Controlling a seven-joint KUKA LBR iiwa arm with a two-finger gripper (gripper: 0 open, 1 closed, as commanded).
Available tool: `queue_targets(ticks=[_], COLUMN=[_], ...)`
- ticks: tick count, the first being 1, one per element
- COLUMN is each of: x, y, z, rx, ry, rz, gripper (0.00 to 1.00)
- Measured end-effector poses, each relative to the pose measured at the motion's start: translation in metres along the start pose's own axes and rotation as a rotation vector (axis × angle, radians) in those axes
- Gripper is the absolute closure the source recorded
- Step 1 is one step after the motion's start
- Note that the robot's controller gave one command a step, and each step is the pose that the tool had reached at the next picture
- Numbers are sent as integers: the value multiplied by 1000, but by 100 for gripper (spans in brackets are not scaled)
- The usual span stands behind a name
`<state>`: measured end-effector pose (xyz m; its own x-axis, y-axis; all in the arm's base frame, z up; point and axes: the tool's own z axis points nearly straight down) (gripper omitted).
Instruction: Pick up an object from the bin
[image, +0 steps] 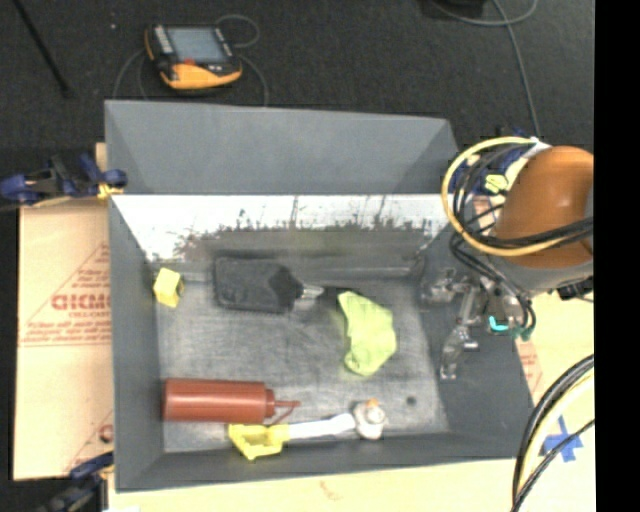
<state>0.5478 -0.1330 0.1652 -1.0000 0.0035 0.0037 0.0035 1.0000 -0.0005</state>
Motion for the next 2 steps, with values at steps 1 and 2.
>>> queue_targets(ticks=[1, 2], x=[-2, -42], y=[0, 11], z=[-4, 34], rx=[2, 4], ry=[-8, -17], rz=[-3, -67], gripper=[0, 0])
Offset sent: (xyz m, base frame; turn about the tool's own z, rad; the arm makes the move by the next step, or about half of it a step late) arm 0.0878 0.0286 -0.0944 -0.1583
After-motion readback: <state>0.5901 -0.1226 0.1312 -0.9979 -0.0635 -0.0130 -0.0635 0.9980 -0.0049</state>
